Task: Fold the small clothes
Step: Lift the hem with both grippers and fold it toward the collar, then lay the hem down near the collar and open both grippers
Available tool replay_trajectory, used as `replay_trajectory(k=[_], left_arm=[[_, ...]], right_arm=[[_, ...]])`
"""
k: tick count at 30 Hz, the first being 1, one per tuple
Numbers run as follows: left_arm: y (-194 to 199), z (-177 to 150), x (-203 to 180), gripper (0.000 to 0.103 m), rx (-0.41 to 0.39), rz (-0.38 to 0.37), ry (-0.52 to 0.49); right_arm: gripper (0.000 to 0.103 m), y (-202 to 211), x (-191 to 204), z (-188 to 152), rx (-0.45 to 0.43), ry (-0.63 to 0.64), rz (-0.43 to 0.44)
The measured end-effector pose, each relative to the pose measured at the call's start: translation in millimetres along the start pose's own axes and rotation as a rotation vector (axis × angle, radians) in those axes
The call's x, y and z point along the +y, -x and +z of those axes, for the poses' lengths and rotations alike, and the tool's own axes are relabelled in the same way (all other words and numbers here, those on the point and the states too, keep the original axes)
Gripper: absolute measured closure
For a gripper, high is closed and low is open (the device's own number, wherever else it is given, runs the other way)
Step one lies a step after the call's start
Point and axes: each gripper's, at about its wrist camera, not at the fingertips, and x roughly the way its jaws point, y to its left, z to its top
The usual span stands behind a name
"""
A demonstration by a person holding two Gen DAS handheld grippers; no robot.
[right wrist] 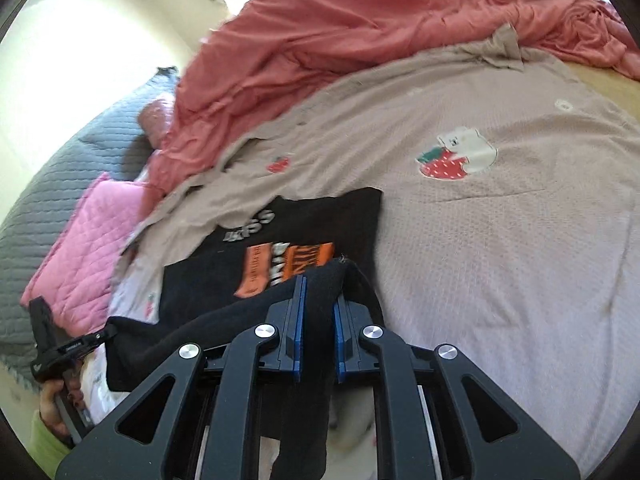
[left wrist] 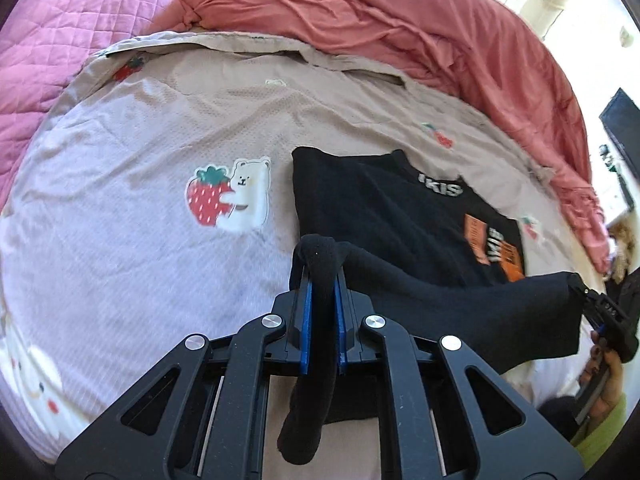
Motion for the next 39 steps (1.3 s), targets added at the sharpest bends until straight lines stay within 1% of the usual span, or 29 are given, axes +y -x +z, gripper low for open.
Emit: replay_trajectory(k=[4, 6, 7, 8, 9, 10, 11, 12, 13, 14, 15, 16, 17, 18, 21, 22, 23, 25, 29, 31, 32, 33, 34, 35, 36, 37, 38, 39], left_arm=[[-25, 11, 1, 0.097, 0.009, 0.037, 0.018], [-30, 12, 3, 0.096, 0.006, 0.042, 0.022], [-32, 13, 4, 0.094, 0.003, 0.045, 0.025], [-32, 13, 5, 0.088, -0.003, 0.046, 0.03], [-31, 13, 7, 0.083, -0.007, 0.046, 0.033], [-28, 13, 7, 0.076, -0.016, 0.046, 0.041], [-22, 11, 9, 0.07, -0.03, 0.037, 0.057], [-17, 9, 11, 0.068, -0.043, 0.025, 0.073], [-11, 6, 12, 0.063, -0.055, 0.016, 0.088], [-5, 3, 14, 0.061, -0.068, 0.009, 0.103], [2, -2, 16, 0.06, -0.078, 0.002, 0.113], [5, -4, 17, 0.06, -0.081, -0.002, 0.119], [10, -8, 18, 0.059, -0.082, -0.01, 0.127], [12, -11, 19, 0.059, -0.078, -0.016, 0.132], [17, -21, 19, 0.059, -0.059, -0.022, 0.133], [18, -26, 18, 0.057, -0.052, -0.029, 0.131], [17, -29, 18, 0.052, -0.044, -0.035, 0.131], [15, -36, 16, 0.048, -0.018, -0.042, 0.125], [6, -48, 12, 0.047, 0.031, -0.031, 0.096], [0, -53, 8, 0.045, 0.072, -0.027, 0.086], [-4, -55, 6, 0.045, 0.094, -0.013, 0.076], [-8, -57, 3, 0.045, 0.108, -0.003, 0.067], [-9, -59, 2, 0.051, 0.115, -0.001, 0.058], [-11, -61, -2, 0.075, 0.124, 0.001, 0.042], [-12, -62, -4, 0.089, 0.131, 0.007, 0.028], [-11, -62, -7, 0.097, 0.134, 0.009, 0.013], [-10, -62, -8, 0.098, 0.133, -0.001, 0.012], [-7, -60, -8, 0.098, 0.13, -0.029, 0.018]], right_arm=[[0.092, -30, -15, -2, 0.022, -0.027, -0.042], [0.092, -37, -22, -6, 0.031, -0.029, -0.041], [0.091, -39, -26, -8, 0.039, -0.029, -0.035], [0.089, -39, -30, -8, 0.041, -0.036, -0.022], [0.088, -37, -31, -7, 0.039, -0.043, -0.009], [0.086, -33, -33, -6, 0.032, -0.053, 0.019], [0.082, -30, -33, -5, 0.027, -0.054, 0.034], [0.079, -27, -32, -5, 0.026, -0.051, 0.045], [0.072, -24, -29, -6, 0.027, -0.039, 0.052], [0.069, -21, -27, -6, 0.024, -0.028, 0.051], [0.058, -18, -24, -6, 0.02, -0.017, 0.046], [0.044, -14, -22, -6, 0.007, -0.004, 0.02], [0.043, -11, -21, -6, -0.009, 0.006, -0.006], [0.043, -7, -22, -5, -0.016, 0.011, -0.027], [0.043, 0, -23, -9, -0.014, 0.002, -0.026], [0.043, 3, -21, -12, -0.004, 0.0, -0.021], [0.042, 6, -19, -16, 0.005, 0.002, -0.019], [0.042, 8, -12, -26, 0.034, 0.008, -0.029], [0.041, 3, -3, -49, 0.125, -0.001, -0.046], [0.041, -2, 0, -58, 0.165, -0.005, -0.044], [0.042, -5, 1, -62, 0.187, 0.0, -0.05], [0.043, -9, 2, -64, 0.208, 0.008, -0.057], [0.056, -10, 1, -66, 0.219, 0.008, -0.055], [0.074, -12, 0, -67, 0.228, -0.001, -0.045], [0.081, -12, -2, -67, 0.234, -0.013, -0.029], [0.089, -11, -5, -67, 0.232, -0.028, -0.01], [0.091, -10, -6, -66, 0.226, -0.039, 0.01], [0.091, -7, -6, -65, 0.212, -0.048, 0.053]])
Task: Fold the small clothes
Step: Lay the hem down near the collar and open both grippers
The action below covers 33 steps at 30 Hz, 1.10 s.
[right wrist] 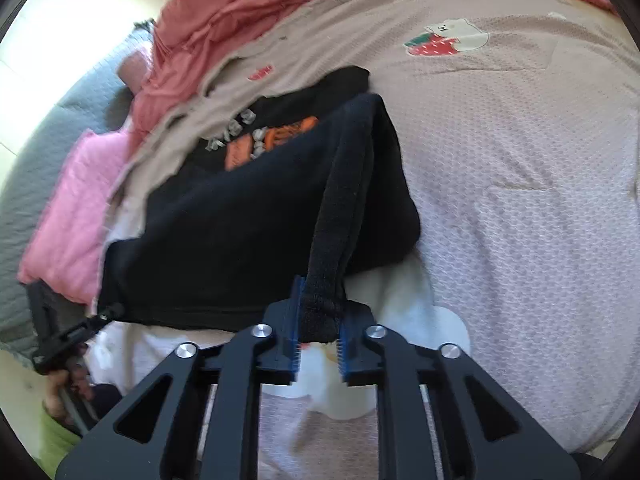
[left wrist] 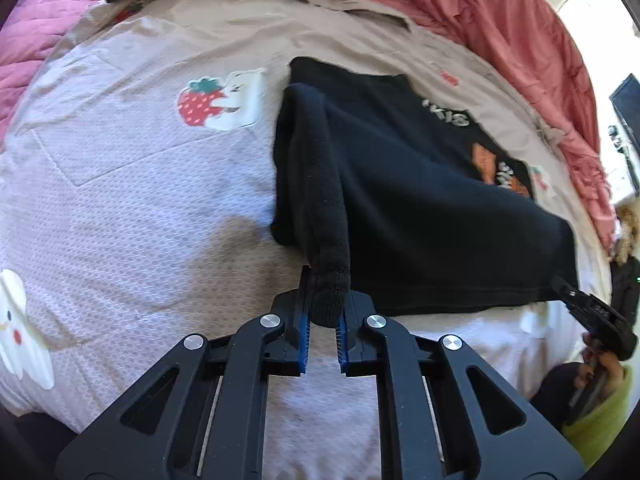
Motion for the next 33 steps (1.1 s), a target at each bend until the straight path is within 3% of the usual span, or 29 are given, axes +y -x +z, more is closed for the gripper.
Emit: replay_trajectory(k=[2, 6, 10, 13, 20, 21, 23, 26, 28, 33], left_arm=[[10, 5, -3, 0.098, -0.021, -0.059, -0.002], [27, 25, -8, 0.098, -0.095, -0.138, 0.001], [32, 57, -1, 0.098, -0.163, -0.187, 0.07], [27, 85, 7, 0.098, -0.202, -0.217, 0.129], [-16, 128, 17, 0.097, -0.173, -0.141, 0.187], [-24, 131, 18, 0.097, -0.165, -0.12, 0.185], [-39, 136, 21, 0.093, -0.155, -0.087, 0.201], [-48, 138, 31, 0.072, -0.172, -0.072, 0.25], [-42, 135, 34, 0.072, -0.208, -0.088, 0.282], [-13, 114, 25, 0.072, -0.31, -0.028, 0.25]], right_arm=[[0.092, 7, 3, 3, -0.036, 0.014, 0.066], [0.093, 20, 7, 19, -0.143, 0.059, 0.103], [0.093, 29, -1, 51, -0.261, 0.024, 0.19], [0.093, 25, -7, 76, -0.308, -0.004, 0.205], [0.089, -15, -14, 116, -0.31, -0.008, 0.193], [0.087, -20, -15, 118, -0.305, -0.008, 0.186], [0.068, -28, -19, 119, -0.299, -0.006, 0.171], [0.05, -29, -26, 120, -0.319, -0.008, 0.14], [0.042, -23, -32, 121, -0.35, -0.024, 0.123], [0.041, -14, -26, 121, -0.385, 0.008, 0.1]])
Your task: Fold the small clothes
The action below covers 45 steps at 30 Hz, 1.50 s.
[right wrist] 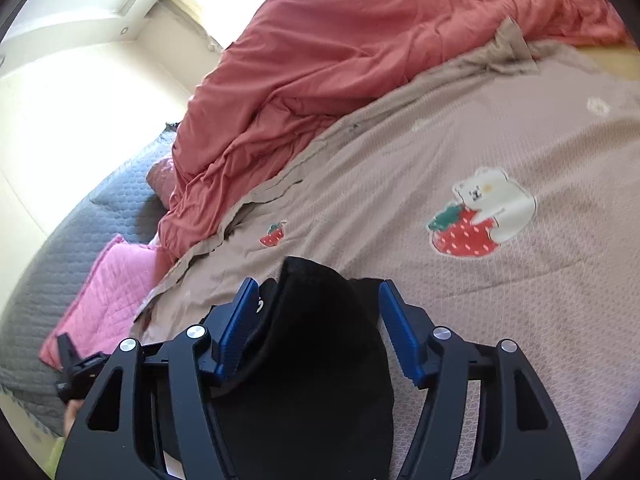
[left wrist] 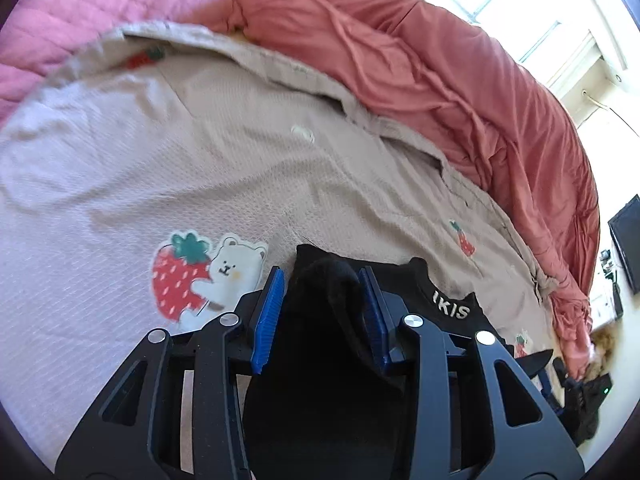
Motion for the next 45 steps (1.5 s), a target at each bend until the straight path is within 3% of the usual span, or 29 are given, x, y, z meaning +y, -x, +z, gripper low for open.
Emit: replay_trajectory(k=[4, 8, 10, 13, 16, 18, 20, 24, 27, 29, 33, 39, 45], left_arm=[[29, -36, -12, 0.072, -0.027, 0.014, -0.096], [7, -70, -34, 0.072, 0.123, -0.009, -0.218], [-6, -81, -53, 0.072, 0.158, -0.019, -0.295], [-29, -85, -79, 0.062, 0.205, -0.042, -0.354], [-47, -86, -103, 0.05, 0.21, -0.013, -0.438], [-55, -79, -117, 0.048, 0.197, -0.013, -0.474], [-63, -70, -120, 0.042, 0.191, 0.005, -0.471], [-81, -55, -107, 0.042, 0.209, 0.081, -0.41], [-62, -52, -97, 0.041, 0.163, 0.079, -0.389], [-41, -49, -84, 0.034, 0.106, 0.096, -0.363], [-10, -46, -51, 0.031, 0.041, 0.132, -0.281], [7, -53, -8, 0.03, 0.081, 0.154, -0.21], [4, -70, 1, 0.03, 0.119, 0.097, -0.206]], right_arm=[[0.041, 3, 23, -3, 0.008, 0.123, -0.043], [0.041, 4, 39, -8, 0.008, 0.192, -0.039], [0.041, 2, 47, -12, 0.024, 0.228, -0.022], [0.035, -9, 62, -23, 0.091, 0.299, 0.024], [0.035, -25, 76, -37, 0.16, 0.405, -0.003], [0.034, -34, 79, -43, 0.204, 0.429, -0.017], [0.025, -44, 75, -49, 0.25, 0.422, -0.053], [0.025, -56, 56, -53, 0.323, 0.353, -0.112], [0.025, -49, 50, -44, 0.288, 0.295, -0.084], [0.025, -43, 50, -40, 0.261, 0.303, -0.096], [0.025, -32, 38, -27, 0.225, 0.254, -0.127], [0.025, -21, 16, -23, 0.237, 0.183, -0.228], [0.025, -10, 11, -36, 0.28, 0.137, -0.201]])
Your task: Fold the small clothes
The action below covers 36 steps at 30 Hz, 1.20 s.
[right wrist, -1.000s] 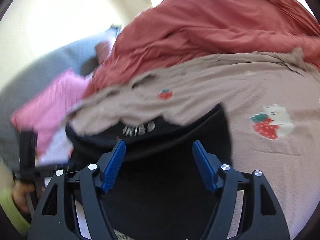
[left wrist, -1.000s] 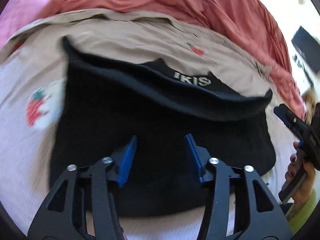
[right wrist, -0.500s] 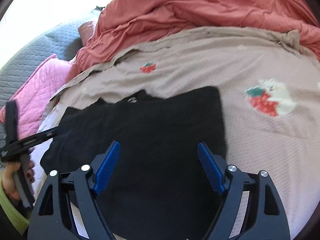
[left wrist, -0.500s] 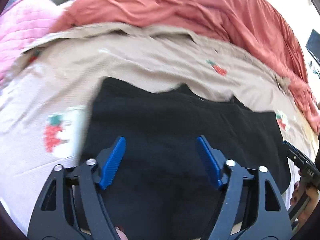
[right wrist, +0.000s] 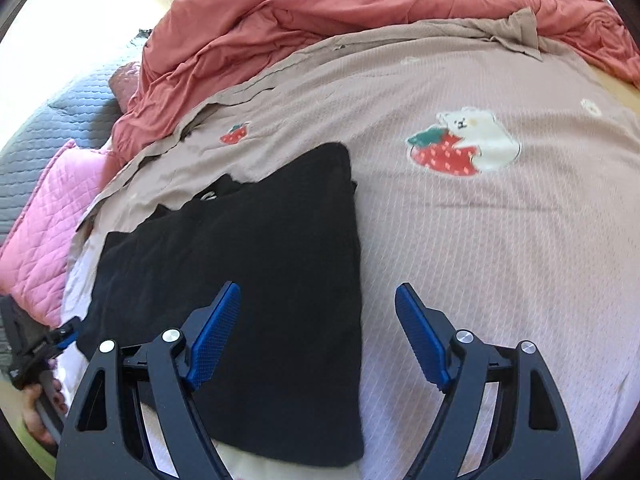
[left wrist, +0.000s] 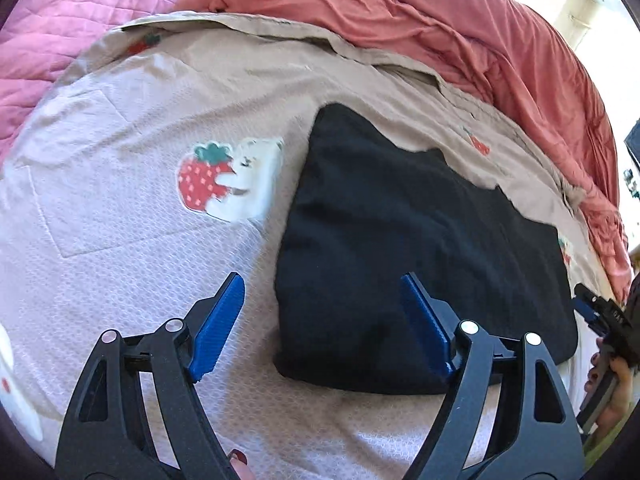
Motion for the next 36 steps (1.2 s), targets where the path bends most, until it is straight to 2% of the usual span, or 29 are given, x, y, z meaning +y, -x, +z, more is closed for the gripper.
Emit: replay_trajectory(k=[3, 4, 5, 7, 8, 10, 14, 17, 21, 25, 32, 36], left_arm=[[-9, -3, -5, 0.031, 0.032, -0.035, 0.011], [-12, -4, -7, 0.04, 0.04, -0.043, 0.009], [-15, -5, -11, 0.059, 0.05, -0.03, -0.007], [-20, -7, -16, 0.077, 0.057, 0.003, -0.04], [-19, -8, -16, 0.08, 0.056, 0.001, -0.042], [-16, -7, -13, 0.083, 0.059, -0.016, -0.033], [-2, -6, -6, 0.085, 0.052, -0.049, -0.041], [-1, -10, 2, 0.086, 0.07, -0.063, -0.031], [-13, -15, 7, 0.084, 0.09, -0.058, -0.024], [-11, -16, -1, 0.081, 0.072, -0.017, -0.089], [-5, -12, 6, 0.077, 0.071, -0.021, -0.074], [1, -8, 8, 0.077, 0.062, -0.008, -0.07]], right_arm=[[0.025, 3, 3, -6, 0.01, 0.001, 0.006], [0.025, 3, 4, -7, 0.014, 0.002, 0.008], [0.025, 1, 5, -9, 0.024, 0.005, 0.011], [0.028, -5, 7, -11, 0.051, 0.018, 0.014], [0.05, -8, 8, -13, 0.07, 0.024, 0.018], [0.075, -15, 10, -15, 0.113, 0.033, 0.041], [0.094, -2, 8, -13, 0.084, 0.025, 0.033], [0.094, 2, 0, -14, 0.082, -0.023, 0.047], [0.092, -7, 3, -18, 0.12, 0.0, 0.001], [0.078, -8, 3, -18, 0.126, 0.024, -0.057], [0.067, -3, -2, -15, 0.114, -0.014, -0.075], [0.063, 6, 5, -11, 0.062, 0.031, -0.107]])
